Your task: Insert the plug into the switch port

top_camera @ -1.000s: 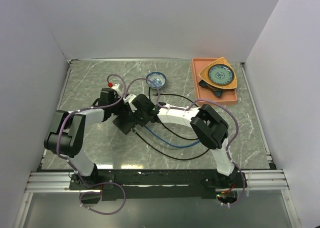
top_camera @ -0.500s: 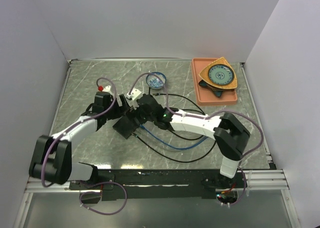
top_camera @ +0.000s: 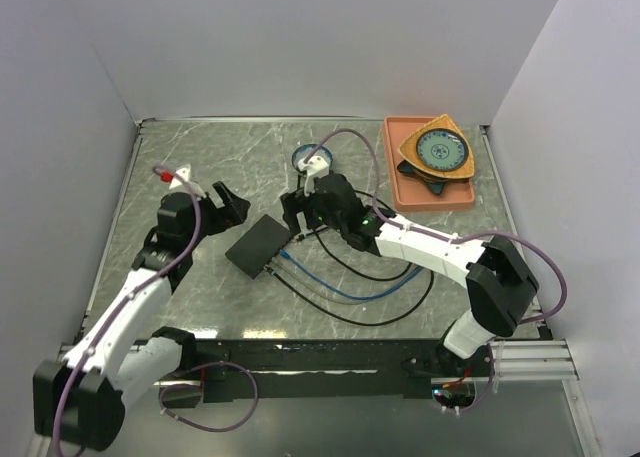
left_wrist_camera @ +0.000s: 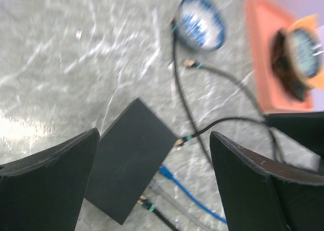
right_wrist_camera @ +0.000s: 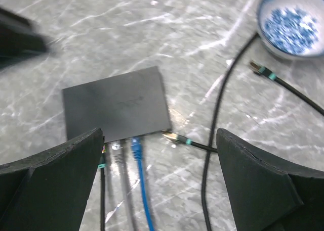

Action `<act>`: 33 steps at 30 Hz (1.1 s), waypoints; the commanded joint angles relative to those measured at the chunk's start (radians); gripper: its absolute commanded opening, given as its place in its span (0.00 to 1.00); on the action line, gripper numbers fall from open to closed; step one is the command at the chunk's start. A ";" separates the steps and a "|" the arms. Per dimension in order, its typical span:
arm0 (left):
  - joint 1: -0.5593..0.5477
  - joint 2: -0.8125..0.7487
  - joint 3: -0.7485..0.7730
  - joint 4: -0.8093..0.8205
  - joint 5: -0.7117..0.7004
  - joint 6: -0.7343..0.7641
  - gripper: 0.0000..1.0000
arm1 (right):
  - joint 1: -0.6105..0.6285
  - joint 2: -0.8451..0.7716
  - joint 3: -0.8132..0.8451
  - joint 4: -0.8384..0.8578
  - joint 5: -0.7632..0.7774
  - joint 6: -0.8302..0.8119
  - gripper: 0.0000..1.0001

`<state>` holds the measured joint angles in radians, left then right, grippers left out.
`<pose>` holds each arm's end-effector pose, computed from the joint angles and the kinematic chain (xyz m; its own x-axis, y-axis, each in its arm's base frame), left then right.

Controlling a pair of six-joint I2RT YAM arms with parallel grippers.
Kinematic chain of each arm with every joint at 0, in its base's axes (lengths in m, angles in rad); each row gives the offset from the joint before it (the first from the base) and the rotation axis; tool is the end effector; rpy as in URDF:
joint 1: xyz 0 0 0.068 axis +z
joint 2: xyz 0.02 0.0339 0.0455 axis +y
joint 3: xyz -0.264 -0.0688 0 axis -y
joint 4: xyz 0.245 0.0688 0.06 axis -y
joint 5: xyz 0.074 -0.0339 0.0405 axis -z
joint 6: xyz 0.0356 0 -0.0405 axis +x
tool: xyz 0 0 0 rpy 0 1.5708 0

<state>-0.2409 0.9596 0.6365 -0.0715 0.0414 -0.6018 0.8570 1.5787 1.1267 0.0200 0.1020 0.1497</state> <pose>0.2143 -0.0542 0.2667 -0.4637 -0.4685 -0.7520 0.0157 0.8442 -0.5357 0.2437 0.2758 0.2786 -0.3742 -0.2054 -0.9043 -0.6428 0.7603 0.0933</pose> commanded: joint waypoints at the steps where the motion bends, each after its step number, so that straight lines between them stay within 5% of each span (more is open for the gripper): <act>1: 0.005 -0.152 -0.015 0.027 -0.032 -0.033 0.96 | -0.052 -0.048 -0.044 0.049 -0.015 0.065 0.99; 18: 0.005 -0.426 -0.046 0.013 -0.107 -0.078 0.96 | -0.098 0.044 -0.022 -0.012 -0.004 0.085 0.99; 33: 0.005 -0.418 -0.032 -0.001 -0.098 -0.056 0.96 | -0.105 0.451 0.468 -0.334 0.077 0.068 0.91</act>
<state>-0.2405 0.5289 0.5861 -0.0795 -0.0582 -0.6682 0.7593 1.9663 1.4620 -0.2005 0.1272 0.2165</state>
